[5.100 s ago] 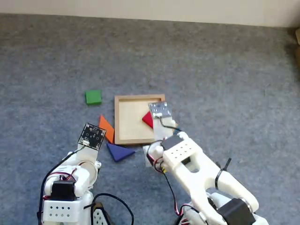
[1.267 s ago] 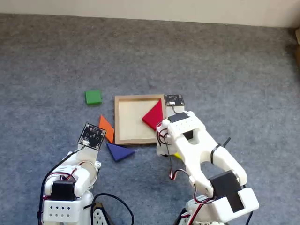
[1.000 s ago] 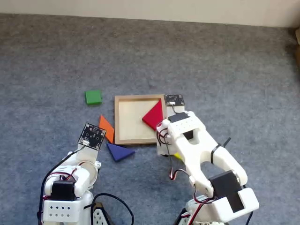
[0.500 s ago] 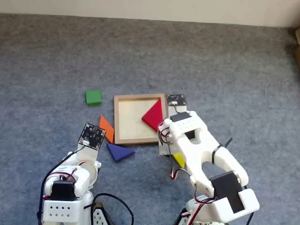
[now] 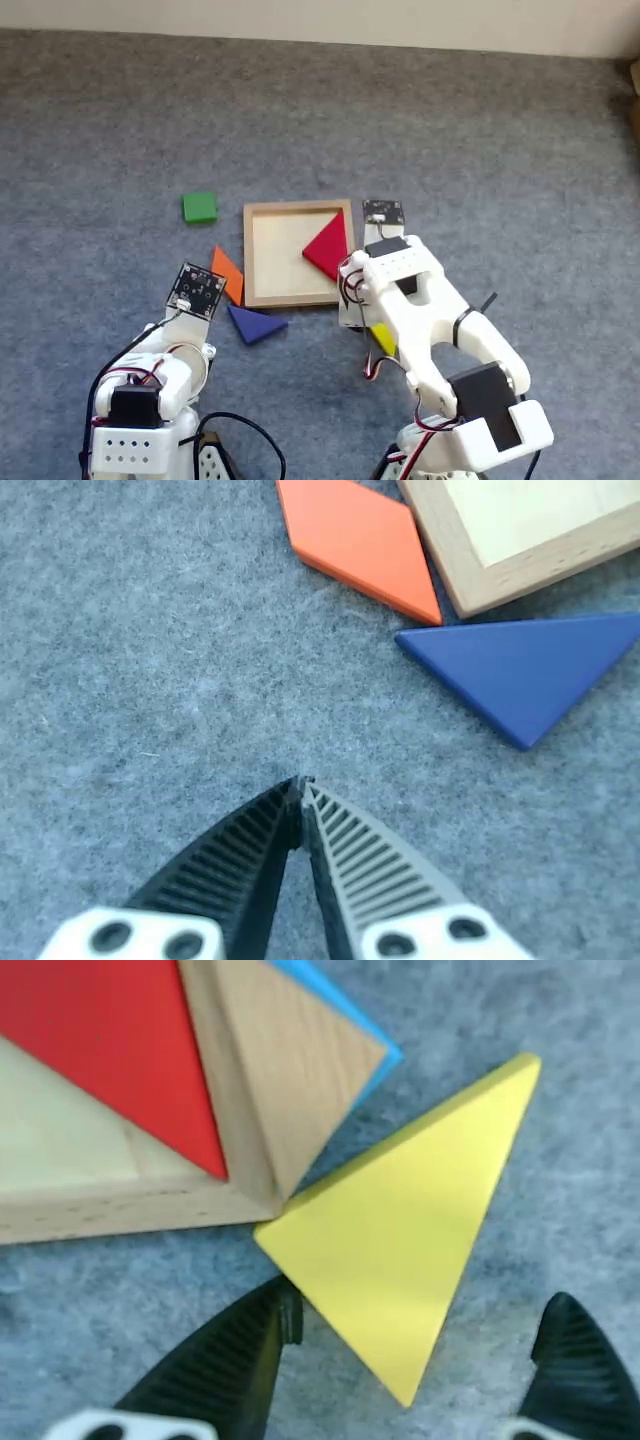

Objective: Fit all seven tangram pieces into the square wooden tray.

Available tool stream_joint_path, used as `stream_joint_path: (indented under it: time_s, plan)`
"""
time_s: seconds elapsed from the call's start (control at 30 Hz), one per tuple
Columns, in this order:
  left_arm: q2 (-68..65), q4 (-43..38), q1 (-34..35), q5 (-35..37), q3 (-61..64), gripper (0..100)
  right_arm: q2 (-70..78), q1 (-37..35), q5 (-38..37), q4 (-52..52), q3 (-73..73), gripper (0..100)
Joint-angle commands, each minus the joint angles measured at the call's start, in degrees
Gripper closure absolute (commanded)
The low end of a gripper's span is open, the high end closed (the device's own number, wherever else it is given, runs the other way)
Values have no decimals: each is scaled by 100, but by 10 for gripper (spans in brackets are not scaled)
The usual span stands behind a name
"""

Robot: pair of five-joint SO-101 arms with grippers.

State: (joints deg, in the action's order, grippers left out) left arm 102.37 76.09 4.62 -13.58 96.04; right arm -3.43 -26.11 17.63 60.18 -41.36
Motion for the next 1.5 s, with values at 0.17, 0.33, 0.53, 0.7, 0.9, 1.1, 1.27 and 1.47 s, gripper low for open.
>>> stream_joint_path:
  time_s: [0.17, 0.33, 0.53, 0.7, 0.9, 1.1, 1.27, 1.47]
  plan:
    - [154, 35, 57, -62, 110, 992, -40, -13, 431, -251, 558, 646]
    - [154, 35, 57, -62, 110, 992, -40, -127, 440, -330, 558, 646]
    - [154, 35, 57, -62, 110, 992, -31, -101, 721, -804, 523, 646]
    - [154, 35, 57, -62, 110, 992, -31, 127, 747, -989, 514, 646]
    - [154, 35, 57, -62, 110, 992, -31, 312, 756, -954, 400, 646]
    - [154, 35, 57, -62, 110, 992, -31, 198, 747, -954, 40, 656]
    - [154, 35, 57, -62, 110, 992, -31, 198, 738, -927, 31, 667]
    - [154, 35, 57, -62, 110, 992, -40, 171, 712, -840, -92, 667]
